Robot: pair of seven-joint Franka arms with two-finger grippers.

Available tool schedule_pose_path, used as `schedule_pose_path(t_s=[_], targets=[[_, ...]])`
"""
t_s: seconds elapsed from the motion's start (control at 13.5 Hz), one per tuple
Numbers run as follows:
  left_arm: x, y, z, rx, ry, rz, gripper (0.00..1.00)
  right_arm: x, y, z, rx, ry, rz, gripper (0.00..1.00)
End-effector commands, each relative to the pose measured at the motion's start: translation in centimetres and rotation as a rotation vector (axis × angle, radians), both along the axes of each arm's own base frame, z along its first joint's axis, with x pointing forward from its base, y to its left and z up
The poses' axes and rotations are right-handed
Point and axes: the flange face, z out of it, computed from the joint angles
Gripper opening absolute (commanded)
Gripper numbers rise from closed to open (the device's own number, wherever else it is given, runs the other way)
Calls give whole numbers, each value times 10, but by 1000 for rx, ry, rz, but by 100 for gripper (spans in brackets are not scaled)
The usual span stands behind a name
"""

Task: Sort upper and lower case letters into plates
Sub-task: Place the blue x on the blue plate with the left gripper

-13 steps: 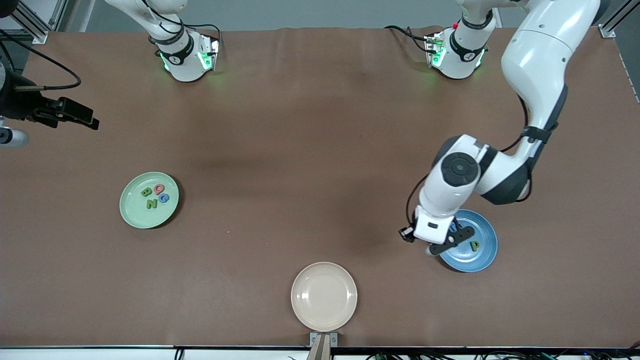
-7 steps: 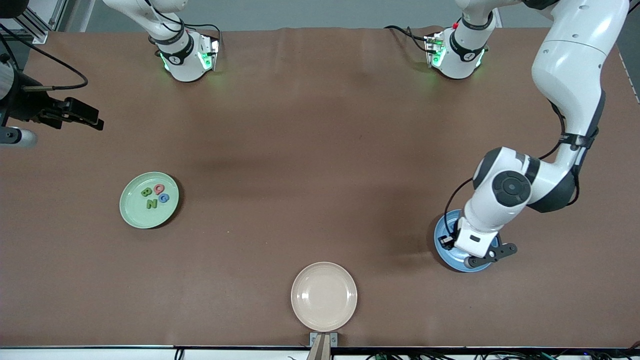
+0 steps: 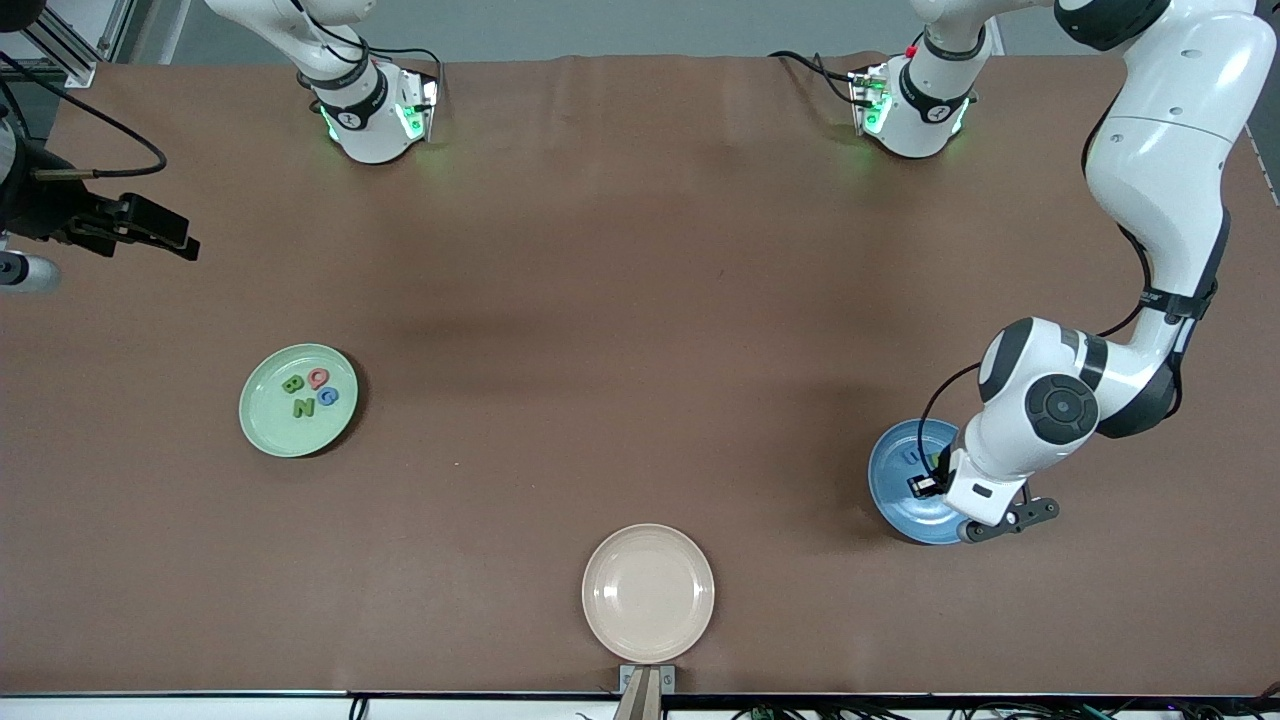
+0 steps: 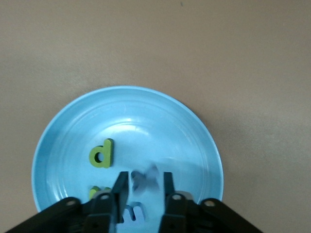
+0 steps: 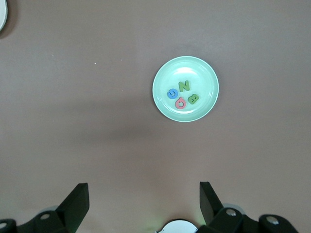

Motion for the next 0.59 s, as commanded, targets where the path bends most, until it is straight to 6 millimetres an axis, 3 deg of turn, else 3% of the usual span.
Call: schedule_pose_path(t_s=[0.0, 0.15, 0.37, 0.52], targets=[[0, -4, 6, 3, -10, 17, 99, -6, -9, 14, -11, -36, -17, 100], [5, -7, 21, 1, -38, 15, 100, -6, -6, 23, -18, -56, -13, 100], [7, -9, 47, 15, -51, 4, 100, -5, -27, 44, -4, -103, -53, 100], [10, -16, 82, 13, -55, -2, 100, -5, -27, 44, -14, -103, -45, 100]])
